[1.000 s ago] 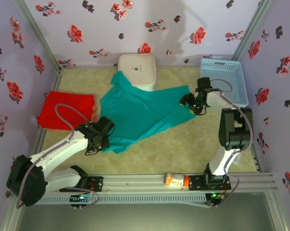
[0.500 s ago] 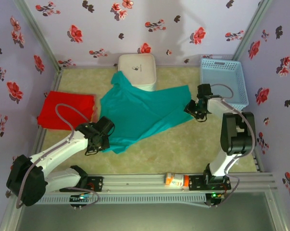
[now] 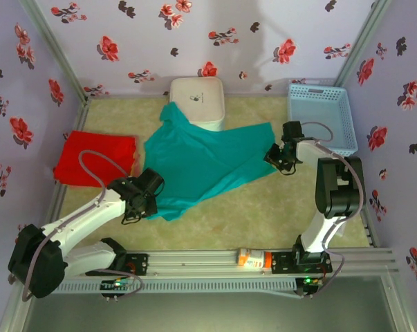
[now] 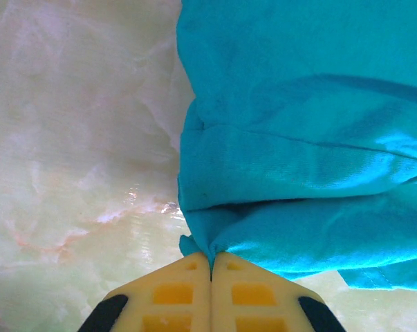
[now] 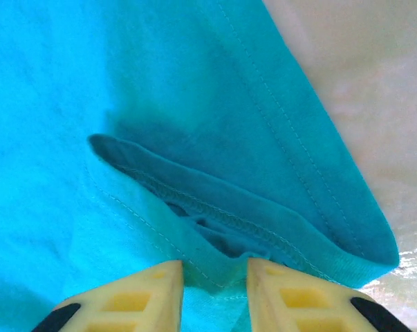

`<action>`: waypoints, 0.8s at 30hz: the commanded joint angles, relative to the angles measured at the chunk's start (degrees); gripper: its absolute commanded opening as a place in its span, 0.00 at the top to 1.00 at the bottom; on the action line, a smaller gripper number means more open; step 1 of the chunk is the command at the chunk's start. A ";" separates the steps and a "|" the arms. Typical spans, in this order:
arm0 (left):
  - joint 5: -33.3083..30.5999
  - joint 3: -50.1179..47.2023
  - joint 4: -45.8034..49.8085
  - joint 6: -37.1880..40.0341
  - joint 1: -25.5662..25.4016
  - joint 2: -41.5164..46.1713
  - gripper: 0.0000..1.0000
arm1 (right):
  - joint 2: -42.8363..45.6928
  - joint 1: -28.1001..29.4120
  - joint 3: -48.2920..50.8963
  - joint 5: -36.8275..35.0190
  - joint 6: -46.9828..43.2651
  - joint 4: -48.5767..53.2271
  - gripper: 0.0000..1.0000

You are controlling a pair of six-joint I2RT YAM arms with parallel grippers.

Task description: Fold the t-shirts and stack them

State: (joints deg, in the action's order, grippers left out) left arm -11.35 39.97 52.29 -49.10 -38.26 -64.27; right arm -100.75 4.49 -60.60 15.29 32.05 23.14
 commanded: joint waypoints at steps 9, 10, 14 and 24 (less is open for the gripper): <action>0.28 -0.59 0.60 0.56 0.35 1.03 1.00 | 1.83 -0.18 0.04 0.80 1.04 -0.21 1.00; 0.28 -0.51 0.59 0.55 0.29 0.99 1.00 | 2.46 -0.18 0.14 0.78 1.17 0.35 1.00; 0.37 0.09 1.18 0.73 0.30 1.67 1.00 | 6.96 -0.18 1.34 1.10 1.38 2.02 1.00; 4.19 1.45 6.97 -2.22 0.31 8.51 1.00 | 26.44 -0.57 9.28 -1.03 1.19 16.38 1.00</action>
State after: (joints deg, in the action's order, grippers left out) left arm -8.78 40.03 55.18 -49.52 -38.24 -57.98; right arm -78.91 4.47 -54.08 16.19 33.01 31.40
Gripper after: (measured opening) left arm 0.043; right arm 0.044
